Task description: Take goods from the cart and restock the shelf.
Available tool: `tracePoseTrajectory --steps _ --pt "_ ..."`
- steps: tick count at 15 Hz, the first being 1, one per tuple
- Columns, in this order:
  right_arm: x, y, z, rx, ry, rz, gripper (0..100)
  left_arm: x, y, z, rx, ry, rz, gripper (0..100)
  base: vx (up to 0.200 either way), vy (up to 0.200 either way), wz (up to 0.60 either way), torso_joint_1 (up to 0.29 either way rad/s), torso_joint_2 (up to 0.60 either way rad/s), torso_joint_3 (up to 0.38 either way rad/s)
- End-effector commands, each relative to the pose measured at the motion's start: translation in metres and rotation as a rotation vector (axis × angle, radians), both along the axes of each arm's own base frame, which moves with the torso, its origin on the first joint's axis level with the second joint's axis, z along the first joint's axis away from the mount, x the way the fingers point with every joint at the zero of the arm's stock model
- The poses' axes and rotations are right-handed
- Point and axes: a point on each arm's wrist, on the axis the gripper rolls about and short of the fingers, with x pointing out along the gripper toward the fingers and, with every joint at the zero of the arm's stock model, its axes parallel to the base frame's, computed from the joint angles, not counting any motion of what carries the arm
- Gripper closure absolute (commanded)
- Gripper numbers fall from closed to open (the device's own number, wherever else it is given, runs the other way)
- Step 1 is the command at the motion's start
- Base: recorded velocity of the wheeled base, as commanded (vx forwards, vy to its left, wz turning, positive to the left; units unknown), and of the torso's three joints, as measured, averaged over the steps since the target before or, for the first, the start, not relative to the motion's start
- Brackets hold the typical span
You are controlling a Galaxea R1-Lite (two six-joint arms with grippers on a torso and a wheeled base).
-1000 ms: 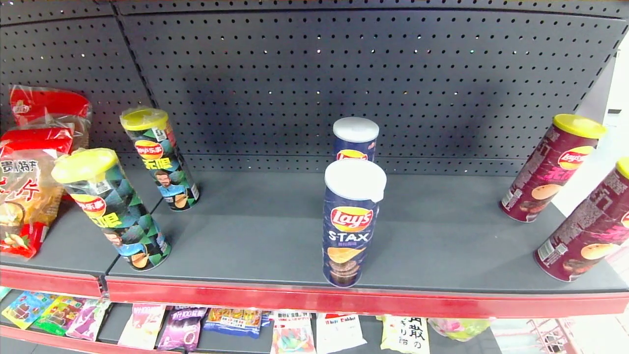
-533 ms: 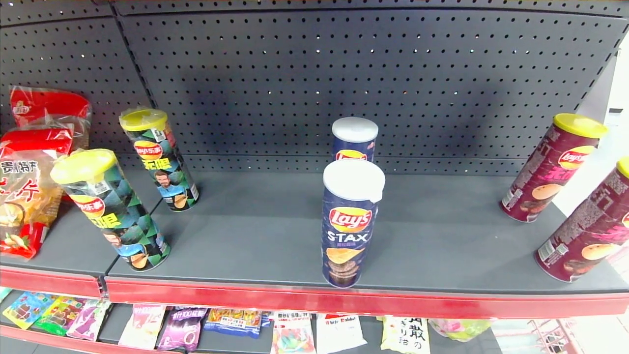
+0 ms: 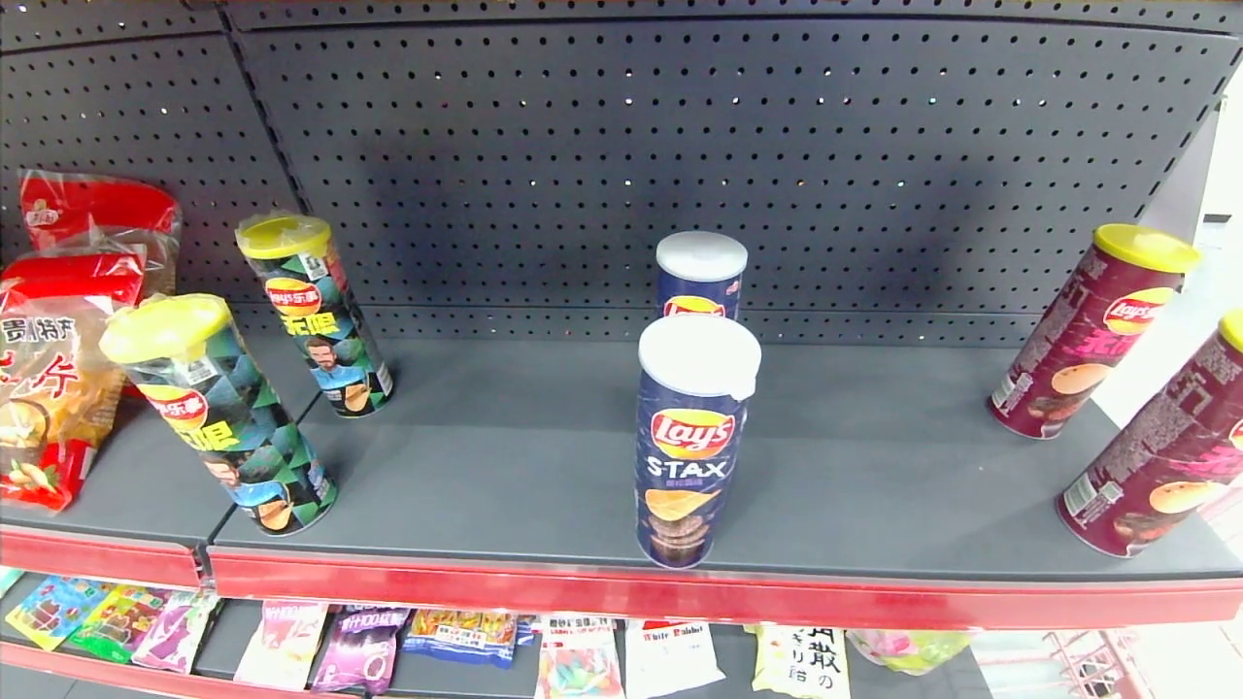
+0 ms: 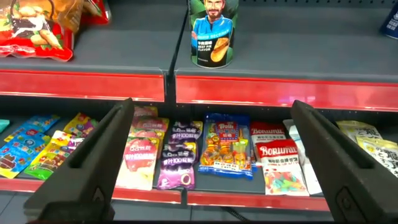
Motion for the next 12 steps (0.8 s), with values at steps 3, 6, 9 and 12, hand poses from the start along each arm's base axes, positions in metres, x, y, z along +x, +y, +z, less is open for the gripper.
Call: tracePoseTrajectory --steps 3,6,9,12 --pt "0.0000 0.0000 0.0000 0.000 -0.001 0.001 0 0.0001 0.0000 0.0000 -0.001 0.001 0.000 0 0.000 0.000 0.00 0.000 0.00 0.000" --pt "0.0000 0.0000 0.0000 0.002 -0.001 0.001 0 0.0001 0.0000 0.0000 -0.001 0.001 0.000 0 0.000 0.000 0.00 0.000 0.00 0.000" --pt "0.0000 0.0000 0.0000 0.000 -0.001 0.001 0 0.0001 0.0000 0.0000 -0.001 0.001 0.000 0 0.000 0.000 0.00 0.000 0.00 0.000" --pt "0.0000 0.0000 0.0000 0.000 -0.001 0.001 0 0.0003 0.0000 0.0001 0.004 0.004 -0.004 0 0.000 0.000 0.00 0.000 0.00 0.000"
